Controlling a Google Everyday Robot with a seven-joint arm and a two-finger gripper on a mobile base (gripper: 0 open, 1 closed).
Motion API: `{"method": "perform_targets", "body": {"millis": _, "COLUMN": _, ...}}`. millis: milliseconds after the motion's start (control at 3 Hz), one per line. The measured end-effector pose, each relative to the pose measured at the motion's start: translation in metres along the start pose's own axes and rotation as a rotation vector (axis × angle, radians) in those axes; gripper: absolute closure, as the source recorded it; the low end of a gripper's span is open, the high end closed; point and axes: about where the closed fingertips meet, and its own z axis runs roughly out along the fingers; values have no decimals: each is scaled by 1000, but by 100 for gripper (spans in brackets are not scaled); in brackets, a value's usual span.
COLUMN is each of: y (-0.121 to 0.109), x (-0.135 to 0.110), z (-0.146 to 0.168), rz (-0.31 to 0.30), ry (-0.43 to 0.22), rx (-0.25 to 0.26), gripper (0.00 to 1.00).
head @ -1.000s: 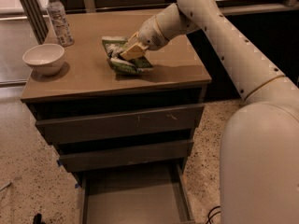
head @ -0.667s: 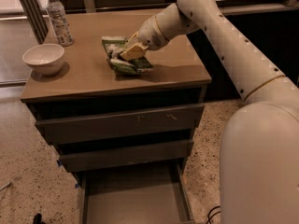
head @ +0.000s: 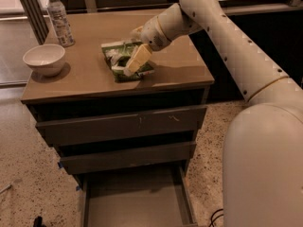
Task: Pick green jalapeno chip bag from bottom drawer and place on counter
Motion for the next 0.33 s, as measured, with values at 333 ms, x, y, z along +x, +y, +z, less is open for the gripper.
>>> {"method": "perform_targets", "body": {"millis": 333, "y": 0, "x": 0, "z": 0, "rz": 0, "ry": 0, "rx": 0, "gripper": 0}}
